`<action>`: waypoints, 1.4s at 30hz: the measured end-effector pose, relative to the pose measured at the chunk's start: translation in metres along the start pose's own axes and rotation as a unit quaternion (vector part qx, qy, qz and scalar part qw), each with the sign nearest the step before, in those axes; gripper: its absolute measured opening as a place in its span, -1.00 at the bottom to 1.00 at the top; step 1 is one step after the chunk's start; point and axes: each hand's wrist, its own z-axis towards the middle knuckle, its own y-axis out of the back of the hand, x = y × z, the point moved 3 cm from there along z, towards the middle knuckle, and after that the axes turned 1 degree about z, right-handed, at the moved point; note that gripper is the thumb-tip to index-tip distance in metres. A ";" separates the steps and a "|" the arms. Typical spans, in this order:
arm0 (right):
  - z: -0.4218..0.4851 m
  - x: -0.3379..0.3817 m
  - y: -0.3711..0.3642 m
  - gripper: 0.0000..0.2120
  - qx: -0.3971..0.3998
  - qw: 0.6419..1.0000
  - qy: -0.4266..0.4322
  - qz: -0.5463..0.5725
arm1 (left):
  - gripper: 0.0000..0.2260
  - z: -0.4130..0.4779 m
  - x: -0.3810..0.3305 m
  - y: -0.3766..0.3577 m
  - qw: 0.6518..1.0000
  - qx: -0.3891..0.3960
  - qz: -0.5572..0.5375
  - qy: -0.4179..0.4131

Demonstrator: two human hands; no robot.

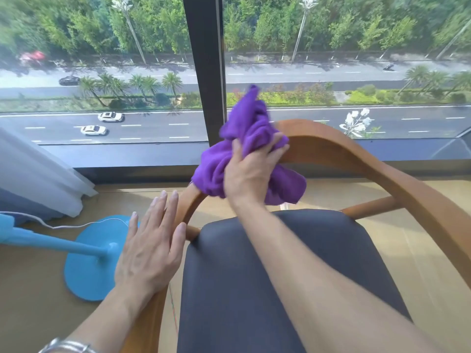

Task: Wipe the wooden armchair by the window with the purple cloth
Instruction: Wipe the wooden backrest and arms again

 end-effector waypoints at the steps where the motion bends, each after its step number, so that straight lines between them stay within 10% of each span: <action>1: -0.017 0.001 -0.010 -0.31 0.000 0.996 0.078 -0.045 | -0.44 0.000 0.000 0.000 1.000 0.000 0.002 -0.002; 11: -0.022 -0.049 -0.010 -0.49 0.141 0.754 0.539 -0.349 | -0.59 -0.001 -0.003 0.001 1.000 -0.010 0.001 -0.010; 18: 0.079 -0.079 0.099 -0.47 0.195 0.534 0.634 -0.525 | -0.45 -0.001 -0.003 -0.002 1.000 -0.004 0.001 0.000; 26: 0.080 -0.072 0.106 -0.43 0.149 0.543 0.652 -0.508 | -0.45 0.002 -0.005 -0.003 1.000 0.004 0.020 0.005; 31: 0.066 -0.054 0.071 -0.54 0.143 0.486 0.714 -0.484 | -0.44 0.000 -0.004 -0.002 0.999 0.012 0.031 0.007; 42: 0.108 -0.119 0.193 -0.53 0.205 0.506 0.600 -0.585 | -0.41 0.001 -0.007 -0.002 0.997 0.026 0.076 0.006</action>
